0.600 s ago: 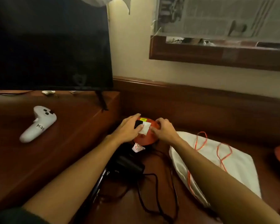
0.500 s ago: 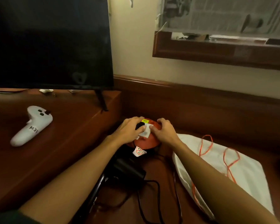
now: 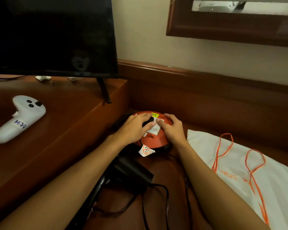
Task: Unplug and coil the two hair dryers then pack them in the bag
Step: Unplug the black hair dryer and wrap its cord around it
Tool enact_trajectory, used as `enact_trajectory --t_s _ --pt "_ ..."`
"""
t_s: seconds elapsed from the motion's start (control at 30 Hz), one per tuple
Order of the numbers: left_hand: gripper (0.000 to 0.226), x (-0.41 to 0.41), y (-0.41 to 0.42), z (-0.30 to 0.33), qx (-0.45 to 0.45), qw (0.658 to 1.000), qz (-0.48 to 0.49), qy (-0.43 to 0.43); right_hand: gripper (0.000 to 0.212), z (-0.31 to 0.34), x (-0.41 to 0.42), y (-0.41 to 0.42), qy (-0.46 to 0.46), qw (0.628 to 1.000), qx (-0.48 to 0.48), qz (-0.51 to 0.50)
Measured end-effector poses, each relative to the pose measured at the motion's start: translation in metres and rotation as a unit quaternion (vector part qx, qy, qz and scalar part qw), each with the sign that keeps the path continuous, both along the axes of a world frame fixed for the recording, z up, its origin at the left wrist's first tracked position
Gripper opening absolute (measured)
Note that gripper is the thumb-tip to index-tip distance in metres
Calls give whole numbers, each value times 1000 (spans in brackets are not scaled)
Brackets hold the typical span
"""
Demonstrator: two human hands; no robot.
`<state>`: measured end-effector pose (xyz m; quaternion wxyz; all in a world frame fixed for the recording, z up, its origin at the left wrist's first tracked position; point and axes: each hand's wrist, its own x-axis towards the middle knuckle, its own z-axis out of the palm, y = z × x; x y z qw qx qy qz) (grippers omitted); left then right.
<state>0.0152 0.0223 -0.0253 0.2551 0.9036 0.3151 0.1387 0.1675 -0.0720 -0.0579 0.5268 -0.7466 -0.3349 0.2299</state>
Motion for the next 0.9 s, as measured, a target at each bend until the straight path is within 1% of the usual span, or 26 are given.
enact_trajectory --t_s 0.13,0.27,0.37,0.4,0.47,0.57,0.67,0.73,0.83,0.9 --pt "63 0 -3 4 -8 1000 6 8 62 2 -3 3 22 999 4 -30" --pt "63 -4 -9 12 -8 1000 3 28 55 4 -6 -1 -15 1000 -10 -19" --pt "61 -11 -9 19 -9 999 -15 36 55 6 -7 -5 -49 998 -27 -5" --pt "59 -14 -9 22 -7 999 -23 31 59 8 -8 -6 -70 997 -40 -3" --pt "54 -19 -15 28 -3 999 -30 17 66 15 -11 -8 -145 986 -84 -12" --pt "48 -30 -24 35 2 1000 -14 -12 59 26 -17 -13 -254 960 -111 -29" --pt "41 -46 -22 37 14 1000 17 -2 47 32 -26 -21 -314 944 -98 2" --pt "38 -57 -18 38 20 999 21 16 43 37 -34 -22 -330 939 -89 41" --pt "46 -61 -10 37 14 999 38 29 49 52 -44 -18 -321 932 -106 129" --pt "56 -56 -5 37 3 996 40 74 54 61 -48 -14 -313 923 -139 175"
